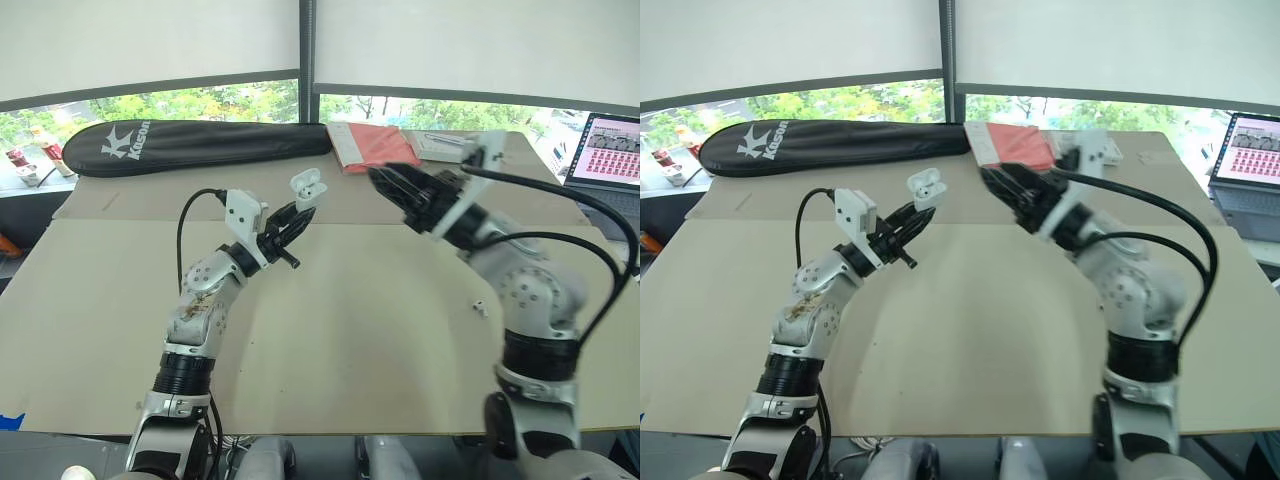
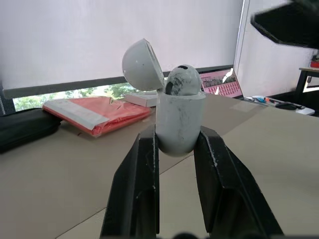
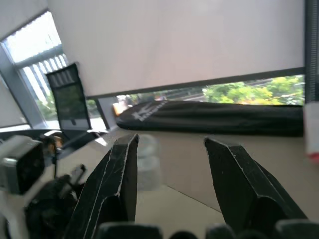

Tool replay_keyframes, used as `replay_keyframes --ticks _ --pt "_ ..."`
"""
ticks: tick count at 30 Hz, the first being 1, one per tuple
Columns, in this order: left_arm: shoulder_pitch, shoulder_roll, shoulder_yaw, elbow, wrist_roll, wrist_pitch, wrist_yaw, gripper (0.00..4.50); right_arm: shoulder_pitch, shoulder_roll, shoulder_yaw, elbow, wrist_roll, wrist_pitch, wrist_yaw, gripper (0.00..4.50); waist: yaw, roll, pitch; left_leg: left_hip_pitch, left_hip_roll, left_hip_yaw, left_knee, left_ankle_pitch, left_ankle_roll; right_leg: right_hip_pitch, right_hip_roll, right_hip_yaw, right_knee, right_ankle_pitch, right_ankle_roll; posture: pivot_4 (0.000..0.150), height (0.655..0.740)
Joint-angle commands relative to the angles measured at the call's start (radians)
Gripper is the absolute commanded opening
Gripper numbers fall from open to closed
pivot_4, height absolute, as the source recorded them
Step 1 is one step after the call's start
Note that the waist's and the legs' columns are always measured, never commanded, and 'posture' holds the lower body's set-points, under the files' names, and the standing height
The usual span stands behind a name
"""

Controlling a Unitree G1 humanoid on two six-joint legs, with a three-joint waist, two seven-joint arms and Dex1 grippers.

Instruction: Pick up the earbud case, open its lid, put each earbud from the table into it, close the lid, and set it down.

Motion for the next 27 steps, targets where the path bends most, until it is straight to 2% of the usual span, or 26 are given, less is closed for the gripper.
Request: replay_keyframes --ticks 1,6,13,17,27 --pt "0.001 0.006 0.011 -0.024 -0.001 -0.030 -0.002 0.50 0.081 -0.068 0.002 0.005 -0.141 -0.073 -0.060 2.36 0.000 0.000 0.000 0.000 0.000 0.000 0.000 0.000 0.000 0.000 0.000 0.001 0.000 0.000 0.000 0.150 0.7400" --pt "0.008 0.015 0.009 -0.033 -0.003 -0.020 -0.007 0.50 0.275 -0.168 0.007 -0.019 -0.243 -0.127 -0.022 2.36 0.001 0.000 0.000 0.001 0.000 0.001 0.000 0.000 0.000 0.000 0.000 0.002 -0.001 0.000 0.000 0.150 0.7400" --pt "-0.024 0.030 0.010 0.002 -0.006 -0.023 -0.036 0.50 0.467 -0.266 -0.060 0.011 -0.272 -0.161 0.052 2.36 0.003 0.000 0.000 0.002 0.000 0.001 0.001 0.000 0.000 0.000 0.000 0.003 -0.001 -0.001 0.001 0.150 0.7400" --pt "-0.035 0.032 0.010 0.019 -0.004 -0.027 -0.044 0.50 0.515 -0.259 -0.055 0.020 -0.289 -0.161 0.046 2.36 0.005 0.000 0.000 0.002 0.000 0.001 0.001 0.000 0.000 0.000 0.000 0.003 -0.001 -0.001 0.001 0.150 0.7400" --pt "-0.030 0.036 0.013 0.008 -0.004 -0.023 -0.045 0.50 0.518 -0.258 -0.057 0.102 -0.324 -0.172 0.053 2.36 0.014 -0.001 0.000 0.002 -0.001 0.001 0.001 0.000 0.000 0.000 0.000 0.004 -0.001 -0.001 0.001 0.150 0.7400"
